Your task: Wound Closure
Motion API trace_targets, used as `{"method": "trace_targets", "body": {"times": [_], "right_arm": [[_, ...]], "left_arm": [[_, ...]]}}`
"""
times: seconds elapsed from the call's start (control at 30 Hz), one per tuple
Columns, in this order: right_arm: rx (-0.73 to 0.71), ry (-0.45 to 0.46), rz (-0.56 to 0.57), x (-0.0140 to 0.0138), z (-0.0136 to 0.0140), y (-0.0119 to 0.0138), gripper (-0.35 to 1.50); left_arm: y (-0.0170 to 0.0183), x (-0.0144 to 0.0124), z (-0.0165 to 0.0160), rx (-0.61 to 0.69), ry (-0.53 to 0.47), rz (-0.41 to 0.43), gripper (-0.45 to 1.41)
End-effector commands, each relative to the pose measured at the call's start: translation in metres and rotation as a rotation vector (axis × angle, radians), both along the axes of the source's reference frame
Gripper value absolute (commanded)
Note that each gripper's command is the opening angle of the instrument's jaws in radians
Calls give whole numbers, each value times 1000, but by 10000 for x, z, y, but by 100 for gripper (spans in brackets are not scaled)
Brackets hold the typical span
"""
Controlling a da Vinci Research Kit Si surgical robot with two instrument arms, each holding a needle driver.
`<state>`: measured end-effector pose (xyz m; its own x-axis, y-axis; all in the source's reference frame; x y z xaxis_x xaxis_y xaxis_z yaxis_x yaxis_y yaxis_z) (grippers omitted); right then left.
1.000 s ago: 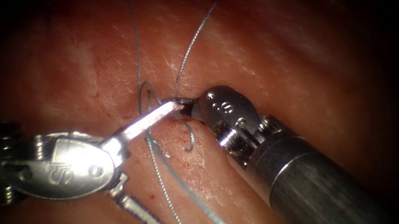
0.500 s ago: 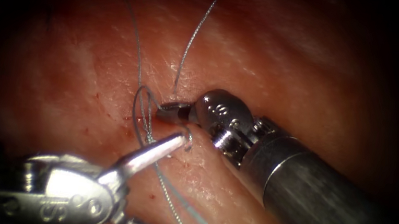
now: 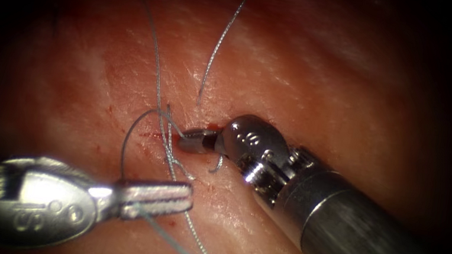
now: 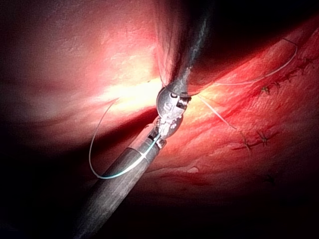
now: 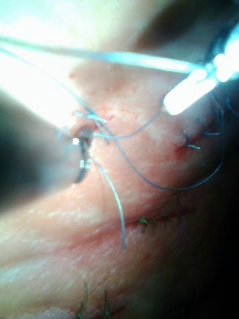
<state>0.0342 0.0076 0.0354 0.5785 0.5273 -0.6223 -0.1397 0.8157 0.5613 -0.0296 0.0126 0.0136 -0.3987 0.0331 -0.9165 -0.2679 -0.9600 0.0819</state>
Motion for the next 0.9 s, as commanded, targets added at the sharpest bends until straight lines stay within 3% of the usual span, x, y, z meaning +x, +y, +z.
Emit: {"method": "trace_targets", "body": {"times": [0.03,0.27,0.37,0.6,0.7,0.8,0.9], "right_arm": [[-7,10,10,-3,-2,3,-35],[-45,81,90,-56,-37,-11,-35],[-55,90,131,-72,-48,-17,-35],[-50,146,158,-79,-64,-29,-32],[-62,168,168,-81,-73,-33,111],[-90,216,181,-87,-84,-28,146],[-91,280,209,-100,-97,-16,148]], "left_arm": [[6,2,3,-4,-20,-17,-45],[35,66,4,2,-83,-62,-45],[39,81,17,-5,-114,-57,-45],[51,94,45,-2,-212,-30,-45],[57,91,56,8,-284,3,-45],[65,88,67,5,-326,13,-45],[71,88,78,5,-339,20,-45]]}}
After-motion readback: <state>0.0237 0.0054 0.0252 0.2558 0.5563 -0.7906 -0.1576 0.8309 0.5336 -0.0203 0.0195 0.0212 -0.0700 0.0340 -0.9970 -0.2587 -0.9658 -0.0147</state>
